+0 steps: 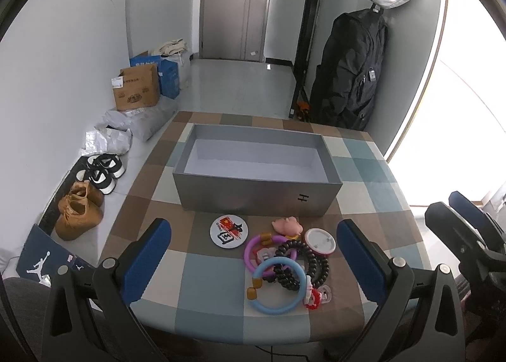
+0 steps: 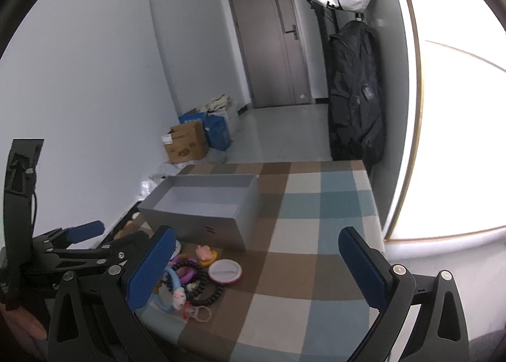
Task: Organize jewelry
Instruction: 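Lower the left gripper onto the blue beaded ring and close it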
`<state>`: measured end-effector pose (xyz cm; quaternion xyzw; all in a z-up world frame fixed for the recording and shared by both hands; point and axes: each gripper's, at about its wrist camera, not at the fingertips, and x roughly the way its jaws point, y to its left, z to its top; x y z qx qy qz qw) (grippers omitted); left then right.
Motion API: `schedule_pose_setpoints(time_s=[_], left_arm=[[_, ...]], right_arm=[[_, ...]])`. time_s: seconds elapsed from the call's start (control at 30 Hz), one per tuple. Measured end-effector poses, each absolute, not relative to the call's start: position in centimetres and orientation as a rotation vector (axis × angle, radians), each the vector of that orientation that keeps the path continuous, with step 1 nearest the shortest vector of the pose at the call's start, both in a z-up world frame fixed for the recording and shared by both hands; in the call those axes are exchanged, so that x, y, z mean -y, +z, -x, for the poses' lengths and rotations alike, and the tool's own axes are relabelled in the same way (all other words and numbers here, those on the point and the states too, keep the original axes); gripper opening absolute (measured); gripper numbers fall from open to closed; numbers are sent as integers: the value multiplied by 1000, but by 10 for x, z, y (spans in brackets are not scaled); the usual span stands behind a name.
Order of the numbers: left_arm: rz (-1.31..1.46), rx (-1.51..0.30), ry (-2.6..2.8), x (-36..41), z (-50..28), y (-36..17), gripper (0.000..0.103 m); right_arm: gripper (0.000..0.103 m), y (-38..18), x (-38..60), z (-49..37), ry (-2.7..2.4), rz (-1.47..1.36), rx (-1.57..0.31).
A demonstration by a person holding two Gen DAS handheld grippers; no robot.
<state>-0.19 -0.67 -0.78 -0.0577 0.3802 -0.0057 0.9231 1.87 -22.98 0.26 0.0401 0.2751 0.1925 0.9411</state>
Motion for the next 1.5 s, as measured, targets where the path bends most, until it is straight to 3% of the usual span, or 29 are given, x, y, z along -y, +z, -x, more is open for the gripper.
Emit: schedule_pose_setpoints(time_s=[0.63,0.73,0.97,1.03,1.17,1.27,1.5], left_arm=[[137,-1066,-193,10,0,-56,102],[124,-1085,-198,11,-3,-59,92],[176,-1111,-199,2,-6,-63,90],[206,-1121,-200,-2,-9,-66,80],[225,-1113,-208,-6,-8,-65,74],[229,-1112,-237,-2,-8,-65,57],[213,-1098,-239,3,-8,-61,55]], right_arm=[[103,-10,238,-46,352,-153,-674],[103,-11,240,-48,357,-167,-686],[103,-11,245,-51,361,-196,-698],[103,-11,247,-52,361,-211,-707],[103,-11,248,-52,365,-225,-707],[103,-11,249,-52,365,-227,-711],[103,-11,251,-51,358,-232,-712]])
